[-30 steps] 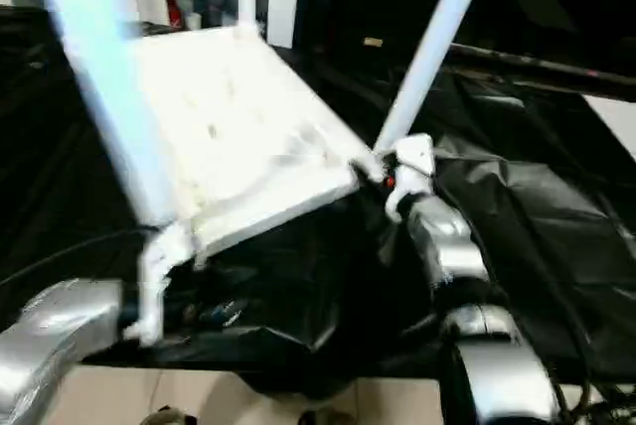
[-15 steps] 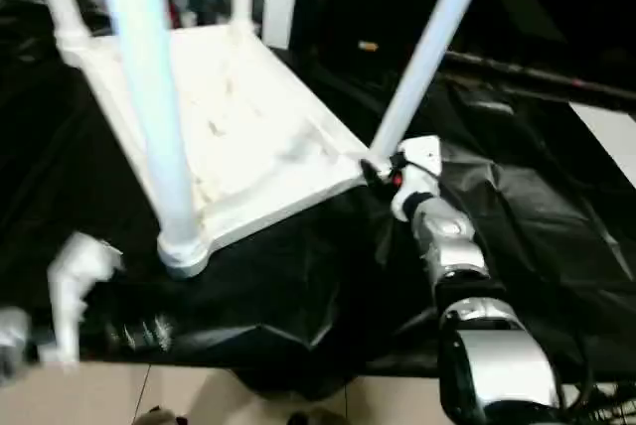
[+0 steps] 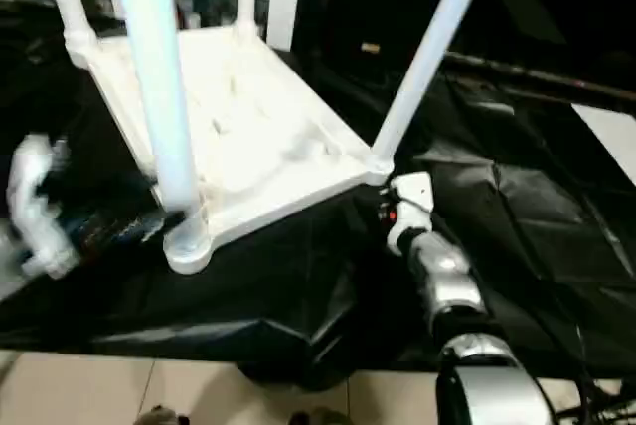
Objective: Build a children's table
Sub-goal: Rotate table base
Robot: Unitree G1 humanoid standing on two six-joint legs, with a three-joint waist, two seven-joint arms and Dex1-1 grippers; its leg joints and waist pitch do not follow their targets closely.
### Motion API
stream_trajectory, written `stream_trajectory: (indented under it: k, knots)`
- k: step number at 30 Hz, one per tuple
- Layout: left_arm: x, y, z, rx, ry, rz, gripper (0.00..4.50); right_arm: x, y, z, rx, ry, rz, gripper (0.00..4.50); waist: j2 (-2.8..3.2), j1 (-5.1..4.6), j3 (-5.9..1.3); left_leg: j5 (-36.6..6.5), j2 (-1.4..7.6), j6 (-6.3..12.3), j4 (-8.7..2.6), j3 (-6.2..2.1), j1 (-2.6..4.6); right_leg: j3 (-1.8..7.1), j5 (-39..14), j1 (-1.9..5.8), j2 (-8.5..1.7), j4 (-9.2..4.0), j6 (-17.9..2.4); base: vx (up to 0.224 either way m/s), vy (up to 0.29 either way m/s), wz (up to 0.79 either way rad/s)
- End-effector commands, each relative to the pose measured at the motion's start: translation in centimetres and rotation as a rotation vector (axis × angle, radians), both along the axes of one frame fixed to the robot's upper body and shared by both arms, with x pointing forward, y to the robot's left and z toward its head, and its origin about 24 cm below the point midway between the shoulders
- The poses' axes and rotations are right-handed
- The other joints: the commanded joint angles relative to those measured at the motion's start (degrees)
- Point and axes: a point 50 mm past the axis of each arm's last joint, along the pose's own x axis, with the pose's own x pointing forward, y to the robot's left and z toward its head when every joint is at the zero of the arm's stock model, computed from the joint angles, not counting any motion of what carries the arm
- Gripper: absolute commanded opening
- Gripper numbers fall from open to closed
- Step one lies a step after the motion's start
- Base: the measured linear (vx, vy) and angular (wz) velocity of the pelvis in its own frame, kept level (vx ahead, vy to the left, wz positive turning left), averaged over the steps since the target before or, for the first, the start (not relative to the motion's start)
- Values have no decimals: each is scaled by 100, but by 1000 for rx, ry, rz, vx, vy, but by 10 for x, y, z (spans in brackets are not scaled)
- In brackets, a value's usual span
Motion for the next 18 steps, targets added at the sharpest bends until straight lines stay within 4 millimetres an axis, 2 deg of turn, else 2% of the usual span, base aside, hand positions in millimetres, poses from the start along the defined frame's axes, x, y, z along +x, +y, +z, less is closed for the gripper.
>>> stream_trajectory:
  k: [1, 2, 3, 7, 9, 10, 12, 13, 14, 18]
  knots:
    - [5, -22, -1, -22, 2, -112, 441, 7, 6, 6, -31, 3, 18, 307, 200, 3, -375, -1637, 99, -276, -429, -44, 68, 246, -1520, 225, -201, -406, -841, 0, 0, 0]
    - [5, -22, -1, -22, 2, -112, 441, 7, 6, 6, -31, 3, 18, 307, 203, -2, -387, -1555, 100, -255, -425, -50, 48, 246, -1393, 243, -202, -376, -890, 0, 0, 0]
    - [12, -34, -1, -20, -7, -154, 441, 12, 16, 10, -33, -2, 43, 307, 241, -1, -378, -1543, 105, -249, -435, -52, 53, 240, -1367, 234, -202, -386, -912, 0, 0, 0]
    - [17, -51, -2, -16, -15, -217, 441, 17, 28, 15, -33, -17, 81, 307, 243, 3, -391, -1398, 117, -221, -421, -48, 49, 245, -1134, 262, -218, -339, -1006, 0, 0, 0]
    - [18, -76, 1, -48, -21, -320, 441, 20, 43, 21, -8, -41, 131, 307, 264, 19, -403, -1187, 111, -174, -403, -30, 55, 250, -791, 277, -212, -310, -1083, 0, 0, 0]
    - [18, -76, 1, -48, -21, -320, 441, 20, 43, 21, -8, -41, 131, 307, 243, 3, -407, -1140, 112, -156, -407, -23, 38, 253, -720, 290, -211, -305, -1111, 0, 0, 0]
    - [16, -98, 3, -69, -20, -418, 441, 21, 53, 23, 0, -51, 173, 307, 282, 13, -413, -1071, 117, -131, -406, -33, 47, 243, -532, 307, -214, -277, -1195, 0, 0, 0]
    - [15, -106, 3, -73, -19, -453, 441, 20, 56, 23, -3, -49, 182, 307, 270, 3, -415, -1069, 112, -119, -403, -26, 39, 244, -510, 307, -209, -280, -1206, 0, 0, 0]
    - [14, -116, 2, -78, -21, -494, 441, 21, 60, 23, -4, -47, 189, 307, 287, 7, -425, -1051, 114, -113, -399, -27, 59, 238, -448, 311, -210, -275, -1233, 0, 0, 0]
    - [13, -143, 2, -82, -37, -572, 441, 20, 65, 22, 3, -46, 203, 307, 248, -36, -420, -1076, 105, -30, -390, -25, 17, 246, -516, 345, -231, -300, -1273, 0, 0, 0]
